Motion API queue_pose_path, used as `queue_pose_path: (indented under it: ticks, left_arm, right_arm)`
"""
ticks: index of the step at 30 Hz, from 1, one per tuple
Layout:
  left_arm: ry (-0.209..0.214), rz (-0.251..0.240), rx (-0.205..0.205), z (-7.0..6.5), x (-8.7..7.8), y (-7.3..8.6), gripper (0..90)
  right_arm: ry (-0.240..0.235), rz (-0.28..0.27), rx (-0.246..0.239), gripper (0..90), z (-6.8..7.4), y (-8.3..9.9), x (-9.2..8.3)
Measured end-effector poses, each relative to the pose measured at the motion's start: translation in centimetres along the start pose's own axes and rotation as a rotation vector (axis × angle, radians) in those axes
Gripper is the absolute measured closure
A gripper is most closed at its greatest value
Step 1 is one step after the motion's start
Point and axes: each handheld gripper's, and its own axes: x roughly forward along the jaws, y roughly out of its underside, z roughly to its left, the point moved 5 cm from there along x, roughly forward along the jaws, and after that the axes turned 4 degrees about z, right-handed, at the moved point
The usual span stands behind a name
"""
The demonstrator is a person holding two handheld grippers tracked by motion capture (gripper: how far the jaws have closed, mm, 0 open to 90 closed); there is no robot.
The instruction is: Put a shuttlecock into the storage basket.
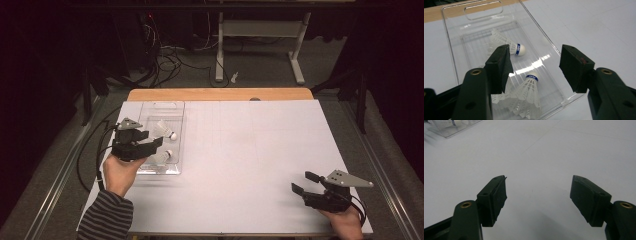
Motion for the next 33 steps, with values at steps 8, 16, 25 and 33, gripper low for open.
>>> queue_pose_path:
  ticks: [8, 16, 25, 33]
  left_arm:
    - [0.015, -0.005, -0.004, -0.2, -0.2, 0.5, 42.9]
    - [0.017, -0.025, 0.003, -0.4, -0.6, 0.8, 42.9]
    - [0.022, -0.034, -0.002, -0.4, -0.8, 1.3, 42.9]
    - [0.025, -0.048, -0.003, -0.5, -1.1, 1.8, 42.7]
  right_arm:
    - [0.001, -0.001, -0.001, 29.9, 0.0, 0.0, 0.0]
    - [0.003, -0.001, 0.000, 29.9, 0.0, 0.0, -0.1]
    - [0.003, 0.000, 0.000, 29.9, 0.0, 0.0, -0.1]
    - [0.003, -0.001, 0.001, 29.9, 0.0, 0.0, -0.1]
